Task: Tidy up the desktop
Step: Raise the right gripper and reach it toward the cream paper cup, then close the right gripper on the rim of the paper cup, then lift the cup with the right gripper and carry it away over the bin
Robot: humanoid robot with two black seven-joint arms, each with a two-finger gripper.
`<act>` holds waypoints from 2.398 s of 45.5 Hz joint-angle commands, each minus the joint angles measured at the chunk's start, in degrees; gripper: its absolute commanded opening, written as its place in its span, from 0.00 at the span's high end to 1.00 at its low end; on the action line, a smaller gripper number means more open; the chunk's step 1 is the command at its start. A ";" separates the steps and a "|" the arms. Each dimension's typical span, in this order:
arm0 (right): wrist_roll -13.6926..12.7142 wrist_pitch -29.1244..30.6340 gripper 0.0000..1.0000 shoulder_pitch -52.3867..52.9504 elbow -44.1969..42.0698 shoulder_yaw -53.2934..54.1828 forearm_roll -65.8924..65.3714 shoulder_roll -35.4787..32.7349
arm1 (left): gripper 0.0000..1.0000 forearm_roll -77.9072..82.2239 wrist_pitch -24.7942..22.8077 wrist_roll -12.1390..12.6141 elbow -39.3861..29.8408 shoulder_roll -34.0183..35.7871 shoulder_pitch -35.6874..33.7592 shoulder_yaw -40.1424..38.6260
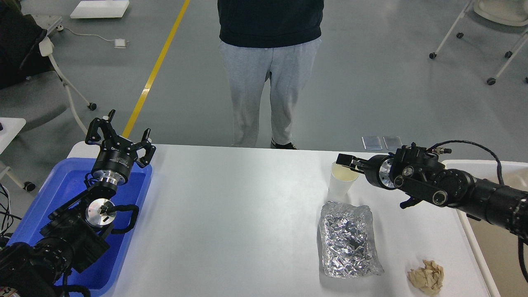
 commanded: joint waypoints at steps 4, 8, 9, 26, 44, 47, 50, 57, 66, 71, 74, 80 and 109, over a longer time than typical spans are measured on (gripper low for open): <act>0.23 -0.22 0.01 -0.52 -2.30 -0.39 -4.81 2.12 | 0.00 0.00 -0.09 0.00 -0.05 -0.01 0.00 0.00; 0.32 -0.31 0.01 -1.22 -2.65 -0.39 -5.87 2.21 | 0.00 0.00 -0.09 0.00 -0.05 -0.01 0.00 0.00; 0.32 -0.31 0.02 -1.40 -2.73 -0.39 -5.95 2.21 | 0.00 0.00 0.00 0.00 -0.05 -0.01 0.00 0.00; 0.50 -0.05 0.72 -3.25 -5.02 -0.39 -6.22 2.48 | 0.00 0.00 0.00 0.00 0.04 -0.01 0.00 0.00; 0.76 -0.49 1.00 -2.63 -4.84 -2.24 -6.66 2.30 | 0.00 0.00 0.00 0.00 0.04 -0.01 0.00 0.00; 0.76 -0.31 1.00 -2.37 -4.67 -2.24 -6.57 2.30 | 0.00 0.00 0.00 0.00 -0.05 -0.01 0.00 0.00; 0.76 -0.22 1.00 -2.10 -4.49 -2.59 -6.57 2.30 | 0.00 0.00 0.00 0.00 -0.05 -0.01 0.00 0.00; 0.76 -0.22 1.00 -1.14 -3.97 -3.29 -6.57 1.78 | 0.00 0.00 0.00 0.00 -0.05 0.08 0.00 0.00; 0.59 0.65 1.00 3.16 -0.46 -5.04 -6.57 -1.47 | 0.00 0.00 0.00 0.00 0.04 -0.01 0.00 0.00; 0.41 1.00 1.00 7.91 4.37 -9.43 -6.48 -4.90 | 0.00 0.00 -0.09 0.09 -0.05 -0.01 0.00 0.00; 0.41 2.50 1.00 11.07 7.10 -10.93 -6.48 -7.10 | 0.00 0.00 -0.09 0.00 -0.05 -0.01 0.00 0.09; 0.50 3.47 1.00 16.08 11.93 -12.43 -6.92 -11.49 | 0.00 0.00 -0.09 0.09 0.04 -0.01 0.00 0.09; 0.67 11.55 1.00 43.51 33.48 -20.17 -6.92 -29.87 | 0.00 0.00 -0.09 0.09 0.04 0.08 0.08 0.09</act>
